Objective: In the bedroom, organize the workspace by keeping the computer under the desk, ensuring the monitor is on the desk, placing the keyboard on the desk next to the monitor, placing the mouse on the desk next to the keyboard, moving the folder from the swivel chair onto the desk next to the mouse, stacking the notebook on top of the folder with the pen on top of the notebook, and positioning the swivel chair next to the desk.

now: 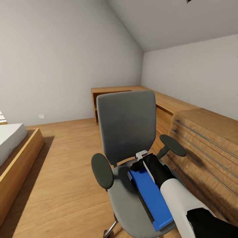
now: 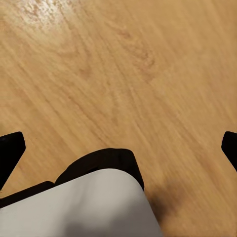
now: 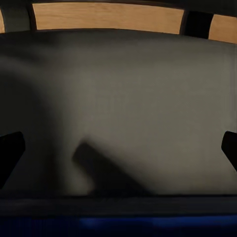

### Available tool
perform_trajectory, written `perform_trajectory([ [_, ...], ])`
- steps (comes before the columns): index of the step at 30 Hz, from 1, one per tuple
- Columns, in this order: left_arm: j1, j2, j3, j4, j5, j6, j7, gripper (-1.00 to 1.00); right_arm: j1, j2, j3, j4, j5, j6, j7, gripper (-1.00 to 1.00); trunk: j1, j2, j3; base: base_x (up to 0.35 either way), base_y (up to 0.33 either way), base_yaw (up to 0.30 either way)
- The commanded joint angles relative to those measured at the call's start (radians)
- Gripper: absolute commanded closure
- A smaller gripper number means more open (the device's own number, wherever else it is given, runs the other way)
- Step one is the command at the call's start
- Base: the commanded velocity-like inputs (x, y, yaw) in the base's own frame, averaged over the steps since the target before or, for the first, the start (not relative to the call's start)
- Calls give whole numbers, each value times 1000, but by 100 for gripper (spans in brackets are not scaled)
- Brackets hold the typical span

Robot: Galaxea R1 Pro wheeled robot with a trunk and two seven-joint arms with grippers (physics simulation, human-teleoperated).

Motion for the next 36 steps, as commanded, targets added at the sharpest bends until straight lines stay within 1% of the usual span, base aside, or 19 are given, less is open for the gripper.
perform_trajectory([
  [1,0,0,0,-2,8,4,6,-100,0,0,1,-1,11,4,7,-100,0,0,-1,-5,-2,0],
  [9,0,0,0,2,7,3,7,-100,0,-1,1,-1,11,4,7,-100,0,0,-1,-30,-1,0],
  [20,0,-1,4,3,8,3,6,-100,0,0,1,-1,11,4,7,-100,0,0,-1,-237,0,0],
  [31,0,-1,2,11,7,2,8,-100,0,0,1,-1,11,4,7,-100,0,0,-1,-35,-1,0],
  [36,0,0,2,13,7,3,7,-100,0,0,1,-1,11,4,7,-100,0,0,-1,-126,-35,0],
])
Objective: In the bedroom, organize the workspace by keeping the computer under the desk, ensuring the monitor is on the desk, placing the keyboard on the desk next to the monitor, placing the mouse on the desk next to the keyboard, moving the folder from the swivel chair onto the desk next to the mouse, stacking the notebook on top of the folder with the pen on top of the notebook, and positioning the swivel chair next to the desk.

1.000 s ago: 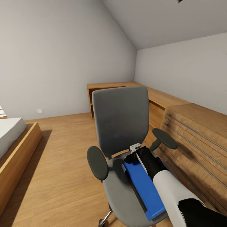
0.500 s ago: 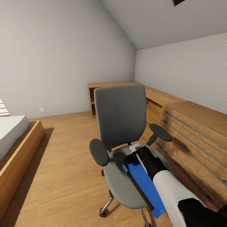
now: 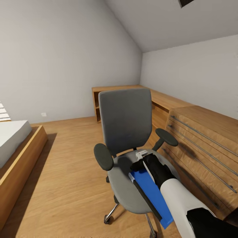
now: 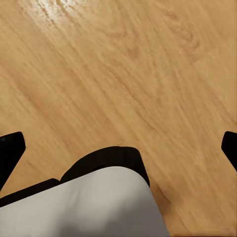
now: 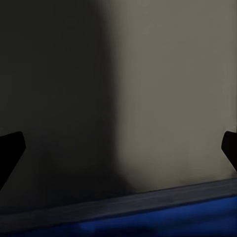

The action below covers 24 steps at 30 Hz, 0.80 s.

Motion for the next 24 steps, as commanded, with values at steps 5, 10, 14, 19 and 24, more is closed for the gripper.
perform_trajectory([
  [5,0,0,1,-2,8,4,6,-100,1,0,1,-2,8,4,7,-100,0,0,-1,-53,-13,0],
  [10,0,0,1,-2,8,4,6,-100,2,1,1,-3,7,-4,8,-100,0,0,-1,-15,-4,0],
  [14,0,0,1,-1,8,4,6,-100,3,1,0,-6,6,-8,8,-100,0,0,-1,-5,-1,0],
  [19,0,0,1,-1,7,4,7,-100,7,1,-1,-16,4,-58,9,-100,0,0,-1,-1,0,0],
  [24,0,0,1,0,7,4,7,-100,17,1,-57,-71,-26,-207,12,-100,0,0,-1,0,0,0],
])
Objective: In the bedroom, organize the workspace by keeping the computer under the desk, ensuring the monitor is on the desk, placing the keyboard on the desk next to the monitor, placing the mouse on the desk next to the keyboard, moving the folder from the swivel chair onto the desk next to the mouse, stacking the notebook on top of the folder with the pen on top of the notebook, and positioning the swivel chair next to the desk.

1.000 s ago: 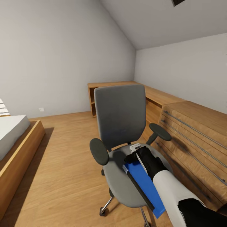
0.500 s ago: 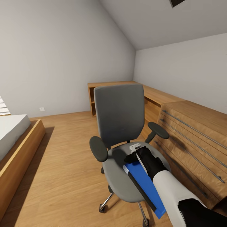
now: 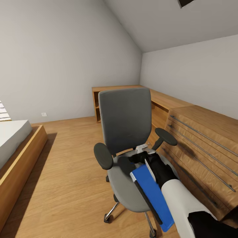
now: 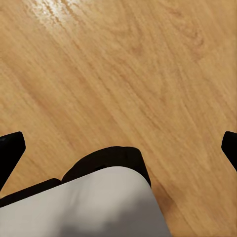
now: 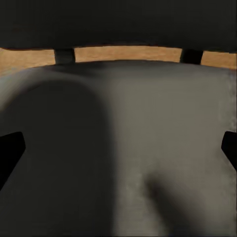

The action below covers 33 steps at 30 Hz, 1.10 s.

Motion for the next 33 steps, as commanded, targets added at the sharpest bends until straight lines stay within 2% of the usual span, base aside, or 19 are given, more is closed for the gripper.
perform_trajectory([
  [1,0,0,0,-2,8,4,5,-100,2,0,-19,-21,1,-14,8,-100,0,0,-1,0,0,0],
  [2,0,0,0,-2,8,4,5,-100,13,0,-50,-63,-12,-38,11,-100,0,0,-1,0,0,0],
  [5,0,0,-1,-1,8,4,6,-100,55,0,-83,-165,-26,-61,14,-100,0,0,-1,0,0,0],
  [9,0,0,-1,1,8,4,6,-100,93,1,-97,-263,-32,-51,15,-100,0,0,-1,0,0,0],
  [19,0,0,-2,6,7,3,5,-100,112,1,-110,-342,-36,23,16,-100,0,0,-1,0,0,0],
  [21,0,0,-3,7,7,2,5,-100,114,1,-111,-379,-37,56,16,-100,0,0,-1,0,0,0],
  [25,0,1,-4,18,5,0,4,-100,149,0,-110,-523,-42,208,18,-100,0,0,-1,0,0,0],
  [29,0,1,-4,23,5,0,4,-100,168,1,-107,-596,-46,270,18,-100,0,0,-1,0,18,0],
  [33,0,2,-5,24,5,0,3,-100,179,1,-105,-630,-49,308,27,-100,0,0,-1,14,115,0],
])
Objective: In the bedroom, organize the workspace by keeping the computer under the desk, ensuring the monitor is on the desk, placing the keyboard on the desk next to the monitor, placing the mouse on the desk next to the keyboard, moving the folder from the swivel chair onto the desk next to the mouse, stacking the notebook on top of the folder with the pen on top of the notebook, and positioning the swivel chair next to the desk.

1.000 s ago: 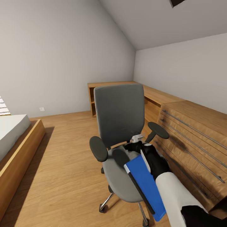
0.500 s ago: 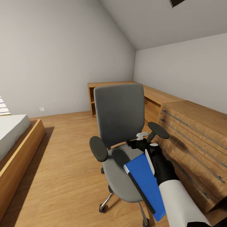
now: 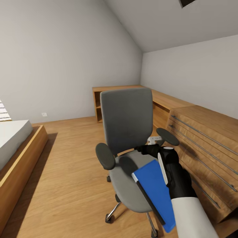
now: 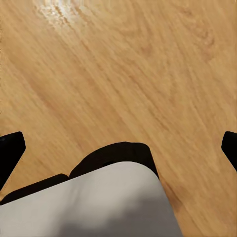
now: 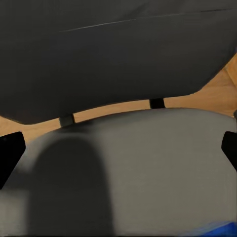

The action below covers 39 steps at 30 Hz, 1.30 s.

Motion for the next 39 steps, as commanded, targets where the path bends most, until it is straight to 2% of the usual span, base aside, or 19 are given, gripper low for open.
perform_trajectory([
  [1,0,0,0,-2,8,4,5,-100,1,1,-2,-6,10,11,17,-100,0,0,-1,47,181,-6],
  [7,0,-1,-2,-1,8,4,6,-100,9,-1,-5,-51,11,49,112,-100,0,0,-1,62,187,-130],
  [10,0,-1,-2,-1,8,4,6,-100,29,0,-4,-88,15,100,156,-100,0,0,-1,22,64,-249],
  [22,0,0,-1,0,8,4,7,-100,38,-1,-1,-105,17,122,172,-100,0,0,2,3,20,-293],
  [37,0,-1,0,1,8,4,6,-100,41,1,-2,-115,17,130,173,-100,0,0,8,0,224,-299],
  [39,0,-1,0,1,8,4,8,-100,45,1,-3,-121,14,151,173,-100,0,0,9,0,62,-299],
])
